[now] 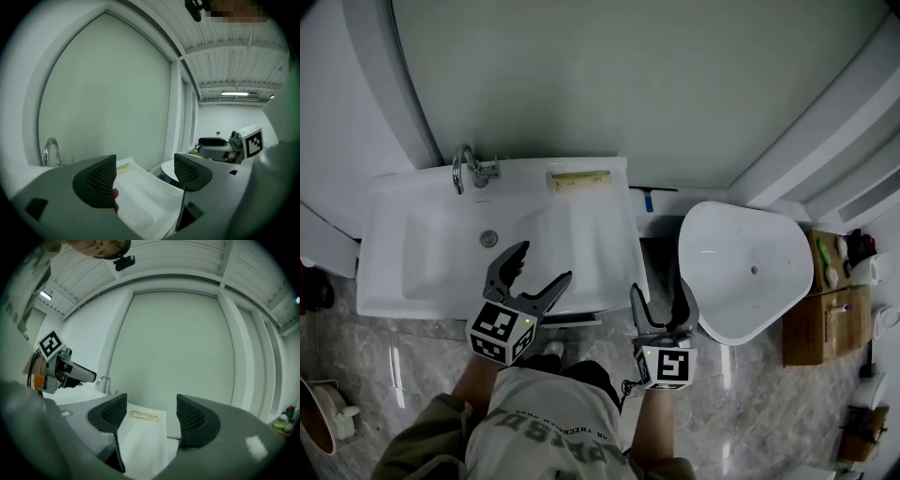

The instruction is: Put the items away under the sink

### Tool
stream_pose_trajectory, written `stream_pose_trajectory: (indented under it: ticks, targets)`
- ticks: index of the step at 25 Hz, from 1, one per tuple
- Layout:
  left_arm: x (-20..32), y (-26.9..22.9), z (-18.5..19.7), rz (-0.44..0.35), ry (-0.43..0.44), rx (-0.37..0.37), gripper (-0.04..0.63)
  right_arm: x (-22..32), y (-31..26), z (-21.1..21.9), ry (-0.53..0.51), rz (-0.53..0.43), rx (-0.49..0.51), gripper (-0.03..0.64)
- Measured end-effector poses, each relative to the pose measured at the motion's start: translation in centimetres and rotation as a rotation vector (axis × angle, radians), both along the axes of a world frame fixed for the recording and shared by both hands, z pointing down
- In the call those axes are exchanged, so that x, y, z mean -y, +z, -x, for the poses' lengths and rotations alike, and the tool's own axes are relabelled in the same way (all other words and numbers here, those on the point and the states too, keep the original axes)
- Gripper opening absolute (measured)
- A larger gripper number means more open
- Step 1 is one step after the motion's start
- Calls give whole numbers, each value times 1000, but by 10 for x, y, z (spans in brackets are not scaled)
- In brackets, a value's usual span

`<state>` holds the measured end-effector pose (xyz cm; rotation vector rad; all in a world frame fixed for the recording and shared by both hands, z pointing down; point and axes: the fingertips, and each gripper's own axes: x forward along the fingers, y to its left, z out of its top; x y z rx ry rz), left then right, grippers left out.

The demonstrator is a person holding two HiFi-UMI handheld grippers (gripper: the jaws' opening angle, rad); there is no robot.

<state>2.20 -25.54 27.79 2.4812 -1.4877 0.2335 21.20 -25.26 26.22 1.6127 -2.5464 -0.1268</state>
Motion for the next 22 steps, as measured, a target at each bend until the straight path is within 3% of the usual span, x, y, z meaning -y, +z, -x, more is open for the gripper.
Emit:
stream_pose_trajectory:
  ticks: [8, 14, 22]
  targets:
    - [28, 17, 10, 41, -62, -11, 370, 61, 29, 9, -80, 74, -74, 324]
    - [48, 33, 5, 85, -162, -3, 370, 120, 65, 22, -274, 158, -202, 324]
    - [75, 48, -7, 141, -336, -18, 370, 204, 106, 44, -551, 189, -441, 324]
